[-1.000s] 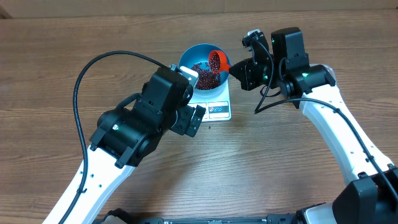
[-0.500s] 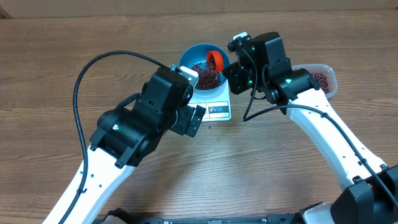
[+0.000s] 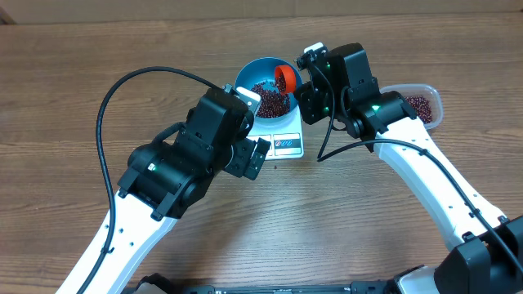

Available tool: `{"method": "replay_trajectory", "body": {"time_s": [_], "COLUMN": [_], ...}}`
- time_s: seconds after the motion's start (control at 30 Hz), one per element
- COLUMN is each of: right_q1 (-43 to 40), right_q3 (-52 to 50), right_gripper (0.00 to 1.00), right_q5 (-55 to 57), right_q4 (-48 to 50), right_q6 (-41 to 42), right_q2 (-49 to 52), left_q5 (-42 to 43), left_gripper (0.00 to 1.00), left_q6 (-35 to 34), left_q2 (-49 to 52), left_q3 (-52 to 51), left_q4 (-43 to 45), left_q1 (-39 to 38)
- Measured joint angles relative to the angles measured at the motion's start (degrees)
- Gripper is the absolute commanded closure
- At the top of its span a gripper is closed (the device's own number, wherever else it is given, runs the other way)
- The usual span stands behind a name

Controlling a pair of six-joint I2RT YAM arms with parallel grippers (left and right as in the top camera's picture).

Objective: Scoop item into bowl and weigh 150g on scale
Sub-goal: 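Hold the scoop inverted over the bowl, shaking out remaining beans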

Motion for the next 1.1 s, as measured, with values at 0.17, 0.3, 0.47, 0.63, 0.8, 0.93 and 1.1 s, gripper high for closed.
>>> {"method": "replay_trajectory", "body": {"time_s": [0.17, 0.3, 0.47, 0.63, 0.8, 0.93, 1.1], "right_q1": [1.09, 2.71, 3.08, 3.10, 3.10, 3.10, 3.10], "right_q3": [0.00, 0.00, 0.00, 0.00, 0.00, 0.00, 0.00], "right_gripper": [0.96, 0.96, 0.96, 0.96, 0.96, 0.96, 0.97], "right_q5": [0.68, 2.40, 3.85, 4.33, 4.44, 4.46, 4.48], "right_q4": [-0.39, -0.55, -0.57, -0.59, -0.72, -0.76, -0.72], "right_q6": [-1.70, -2.51, -2.93, -3.34, -4.44, -4.66, -4.72], "right_q2": [0.00, 0.00, 0.00, 0.00, 0.00, 0.00, 0.00], "left_q5": [0.00, 0.00, 0.00, 0.00, 0.00, 0.00, 0.00], "left_gripper": [0.00, 0.00, 0.00, 0.00, 0.00, 0.01, 0.00], "left_q6": [0.00, 0.00, 0.00, 0.00, 0.00, 0.00, 0.00], "left_q2": [0.00, 0.00, 0.00, 0.00, 0.00, 0.00, 0.00], "left_q3": [0.00, 0.00, 0.00, 0.00, 0.00, 0.00, 0.00], "left_q4": [0.00, 0.00, 0.00, 0.00, 0.02, 0.00, 0.00], "left_q1": [0.00, 0.00, 0.00, 0.00, 0.00, 0.00, 0.00]}}
